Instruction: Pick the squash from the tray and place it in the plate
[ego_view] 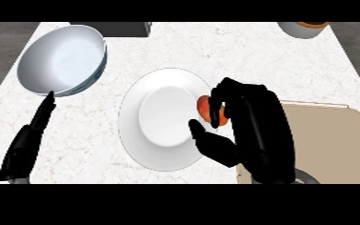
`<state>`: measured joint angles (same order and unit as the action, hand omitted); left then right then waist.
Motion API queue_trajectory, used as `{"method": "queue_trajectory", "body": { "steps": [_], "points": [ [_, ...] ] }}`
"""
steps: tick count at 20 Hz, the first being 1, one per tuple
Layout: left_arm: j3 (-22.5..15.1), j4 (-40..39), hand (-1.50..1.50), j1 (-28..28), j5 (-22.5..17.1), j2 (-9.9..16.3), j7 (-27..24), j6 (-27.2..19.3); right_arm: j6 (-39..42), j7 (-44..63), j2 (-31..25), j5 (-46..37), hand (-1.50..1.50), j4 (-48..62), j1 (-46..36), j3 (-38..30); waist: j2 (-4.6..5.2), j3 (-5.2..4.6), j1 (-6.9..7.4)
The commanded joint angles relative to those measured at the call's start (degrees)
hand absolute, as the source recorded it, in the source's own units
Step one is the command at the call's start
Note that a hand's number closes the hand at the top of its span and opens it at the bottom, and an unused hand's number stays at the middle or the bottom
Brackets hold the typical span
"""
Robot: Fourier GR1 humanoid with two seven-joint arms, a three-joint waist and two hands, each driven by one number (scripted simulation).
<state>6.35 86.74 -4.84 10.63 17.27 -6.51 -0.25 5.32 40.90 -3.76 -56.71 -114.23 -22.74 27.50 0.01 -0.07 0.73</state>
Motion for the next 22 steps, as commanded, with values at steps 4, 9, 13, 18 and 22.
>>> {"method": "queue_trajectory", "body": {
  "steps": [4, 9, 13, 18, 22],
  "points": [
    [1.1, -2.0, 0.00, 2.3, -0.5, 0.5, -0.1, 1.3, -7.6, 4.1, 3.7, 4.7, 1.50, 21.7, -10.7, 3.8, 0.25, 0.04, 0.47],
    [1.9, -3.7, 0.00, 4.0, -0.1, 0.2, -0.7, 1.1, -14.1, 6.1, 3.7, 10.3, 1.50, 34.7, -18.3, 7.5, 0.26, 0.03, 0.51],
    [0.4, -1.2, 0.00, 1.9, 1.3, -1.0, 0.4, 0.8, -19.7, 4.3, 3.7, 19.0, 1.50, 42.2, -22.6, 10.0, 0.21, 0.06, 0.72],
    [0.5, -2.7, 0.00, 4.7, 0.6, -0.5, 0.9, 2.2, -33.4, 4.4, 3.8, 26.6, -1.50, 51.0, -22.3, 10.9, 0.51, 0.06, 1.45],
    [1.9, -3.9, 0.00, 2.2, 1.1, 0.2, -3.7, 2.2, -36.2, 5.8, 3.8, 33.8, -1.50, 57.0, -28.1, 15.2, 0.29, 0.05, 1.29]
  ]
}}
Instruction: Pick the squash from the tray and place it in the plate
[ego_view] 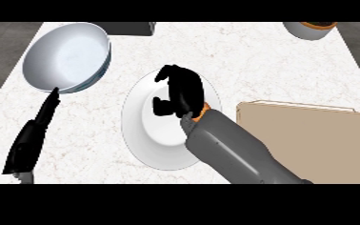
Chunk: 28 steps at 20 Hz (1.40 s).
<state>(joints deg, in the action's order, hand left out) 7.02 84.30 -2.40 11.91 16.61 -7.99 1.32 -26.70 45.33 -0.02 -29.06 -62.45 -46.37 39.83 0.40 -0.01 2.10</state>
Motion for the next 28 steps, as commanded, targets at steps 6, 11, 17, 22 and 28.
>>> {"method": "queue_trajectory", "body": {
  "steps": [6, 11, 17, 22, 28],
  "points": [
    [0.0, -2.7, 0.00, 0.9, 1.4, -1.7, -0.8, -1.4, -17.0, -7.1, 0.0, 6.9, -1.50, 2.1, -1.2, 0.4, -0.18, 0.02, -1.09],
    [1.7, 2.3, 0.00, -4.2, -0.8, -0.2, -1.0, 0.5, -24.1, -10.1, -3.0, 5.6, -1.50, 0.2, 1.2, -6.6, -0.50, 0.06, -1.65],
    [1.7, 0.9, 0.00, -3.2, 0.4, -0.7, -1.4, -0.6, -25.0, -16.8, -7.2, 13.0, -1.50, -15.8, 13.1, -12.2, -0.50, 0.12, -2.80],
    [3.1, 0.8, 0.00, -1.5, -1.0, -0.8, 0.5, -0.3, -20.4, -33.5, -14.2, 23.0, -1.50, -27.8, 28.5, -14.4, -0.35, 0.16, -3.09],
    [1.1, 5.1, 0.00, -3.7, 1.0, -2.0, 2.2, -0.4, -8.9, -49.8, -19.6, 32.9, -1.50, -28.7, 37.6, -24.1, -0.40, 0.09, -2.15]
  ]
}}
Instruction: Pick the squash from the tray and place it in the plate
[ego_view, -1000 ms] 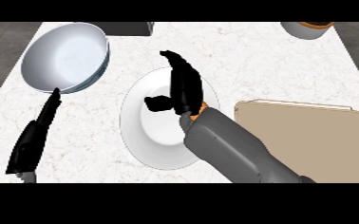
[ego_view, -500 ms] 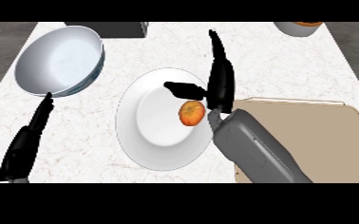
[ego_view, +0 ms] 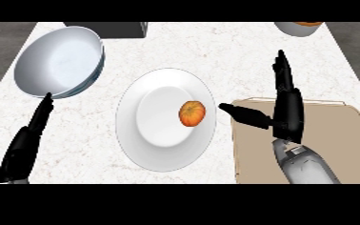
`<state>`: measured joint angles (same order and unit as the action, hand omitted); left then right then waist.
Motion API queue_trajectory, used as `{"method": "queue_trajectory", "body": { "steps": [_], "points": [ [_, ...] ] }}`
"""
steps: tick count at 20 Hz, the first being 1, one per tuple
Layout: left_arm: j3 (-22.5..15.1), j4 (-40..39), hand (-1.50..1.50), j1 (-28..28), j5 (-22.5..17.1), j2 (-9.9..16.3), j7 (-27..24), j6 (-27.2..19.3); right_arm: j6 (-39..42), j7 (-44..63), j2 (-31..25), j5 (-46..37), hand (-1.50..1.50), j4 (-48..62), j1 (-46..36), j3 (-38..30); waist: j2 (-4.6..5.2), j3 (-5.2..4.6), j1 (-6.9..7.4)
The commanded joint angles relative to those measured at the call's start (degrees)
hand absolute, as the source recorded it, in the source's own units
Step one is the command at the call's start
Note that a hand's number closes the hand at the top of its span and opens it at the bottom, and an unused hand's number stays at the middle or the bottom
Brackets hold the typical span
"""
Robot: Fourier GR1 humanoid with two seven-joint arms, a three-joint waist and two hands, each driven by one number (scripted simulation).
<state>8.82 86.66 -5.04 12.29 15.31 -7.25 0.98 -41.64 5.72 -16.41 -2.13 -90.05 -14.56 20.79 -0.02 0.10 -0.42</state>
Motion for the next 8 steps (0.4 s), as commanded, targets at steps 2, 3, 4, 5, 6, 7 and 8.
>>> {"method": "queue_trajectory", "body": {
  "steps": [2, 3, 4, 5, 6, 7, 8],
  "points": [
    [-2.5, 2.1, 0.00, -0.5, 2.9, -3.6, 1.6, -2.8, 8.4, -13.0, -2.9, 6.5, -1.50, 1.0, 7.5, -7.2, 0.03, -0.05, 0.34],
    [-0.5, -2.2, 0.00, 0.7, 2.0, -1.7, -1.9, -1.4, 10.4, -10.4, -5.9, 7.6, -1.50, -3.8, 9.3, -9.2, -0.01, -0.09, 0.09],
    [0.8, -0.8, 0.00, 1.2, 0.0, -0.4, 0.1, 0.2, 12.8, -14.1, -7.4, 9.6, -1.50, -4.8, 14.1, -9.6, -0.04, -0.06, -0.14],
    [1.6, -5.2, 0.00, 0.9, 0.3, 0.0, -4.2, 1.0, 13.6, -15.3, -2.9, 8.6, -1.50, 4.4, 7.1, -11.3, 0.07, -0.09, 0.49],
    [-0.1, 1.0, 0.00, 2.0, 0.7, -0.5, 2.2, 1.2, 16.3, -15.1, -6.0, 10.5, -1.50, 0.3, 10.8, -12.9, 0.00, -0.07, 0.32],
    [2.3, 2.7, 0.00, -1.5, -1.3, 1.4, -0.3, 3.4, 16.1, -14.2, -6.1, 10.0, -1.50, -0.7, 10.8, -14.3, -0.04, -0.08, 0.47],
    [-1.8, 3.6, 0.00, -1.1, 2.7, -3.0, 2.3, -0.5, 18.0, -18.1, -4.6, 11.1, -1.50, 4.6, 9.2, -15.9, 0.01, -0.07, 0.53]
  ]
}}
